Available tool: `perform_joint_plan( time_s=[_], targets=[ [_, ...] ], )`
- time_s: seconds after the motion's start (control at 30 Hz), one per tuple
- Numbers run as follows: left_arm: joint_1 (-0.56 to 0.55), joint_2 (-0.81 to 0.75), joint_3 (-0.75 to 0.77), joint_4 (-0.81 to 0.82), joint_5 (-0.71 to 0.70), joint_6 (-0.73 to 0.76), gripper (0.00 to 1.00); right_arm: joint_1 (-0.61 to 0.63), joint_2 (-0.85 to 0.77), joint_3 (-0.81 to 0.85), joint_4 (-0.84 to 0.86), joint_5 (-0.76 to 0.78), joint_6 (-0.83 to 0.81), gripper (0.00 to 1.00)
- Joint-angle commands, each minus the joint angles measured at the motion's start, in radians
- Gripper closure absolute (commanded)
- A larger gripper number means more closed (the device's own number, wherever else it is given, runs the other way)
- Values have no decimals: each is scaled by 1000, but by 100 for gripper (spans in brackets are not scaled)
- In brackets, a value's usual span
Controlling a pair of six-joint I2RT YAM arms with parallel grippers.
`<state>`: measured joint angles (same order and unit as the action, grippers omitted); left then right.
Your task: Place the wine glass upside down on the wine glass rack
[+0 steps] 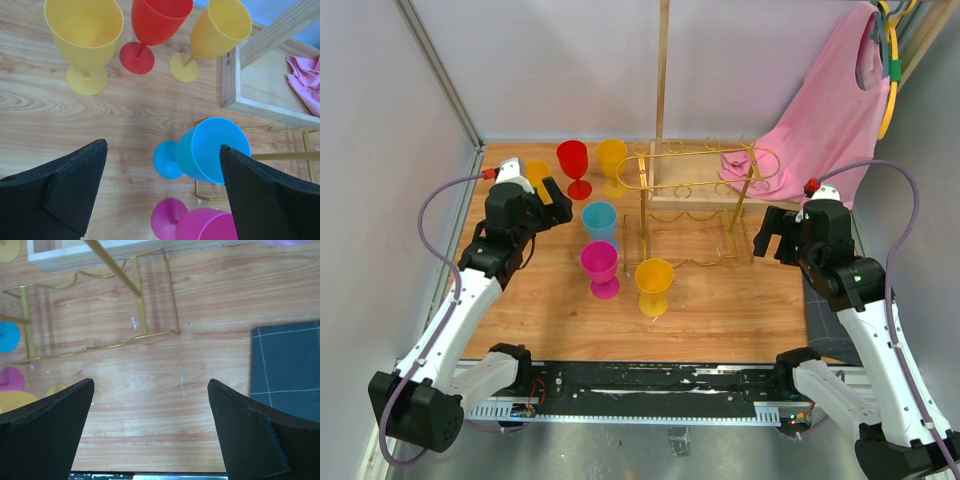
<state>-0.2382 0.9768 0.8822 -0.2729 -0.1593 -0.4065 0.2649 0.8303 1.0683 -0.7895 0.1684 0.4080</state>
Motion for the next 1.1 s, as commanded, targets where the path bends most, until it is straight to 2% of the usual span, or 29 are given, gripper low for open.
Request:
perform_joint_plan(
  time_s=[0.0,0.13,0.3,0.47,0.57,0.73,0.97,1.07],
  targets=[
    [-3,34,46,-11,44,-13,1,24,-2,32,13,-143,-33,0],
    [-3,17,14,32,94,2,1,109,-10,35,-4,-148,-12,4],
    [-4,3,3,44,67,5,1,281,14,29,-5,-113,56,17],
    [-4,-11,2,26,47,-1,1,512,132,67,11,12,103,24],
    [-4,-21,-5,9,36,-2,1,605,218,99,31,75,114,29],
    [-4,-54,-20,-17,33,-5,1,670,349,151,47,97,129,34],
    [-3,-109,-46,-27,23,-9,1,700,453,200,66,95,115,43],
    [-4,-117,-48,-31,13,-4,1,711,481,209,72,94,115,44]
  ],
)
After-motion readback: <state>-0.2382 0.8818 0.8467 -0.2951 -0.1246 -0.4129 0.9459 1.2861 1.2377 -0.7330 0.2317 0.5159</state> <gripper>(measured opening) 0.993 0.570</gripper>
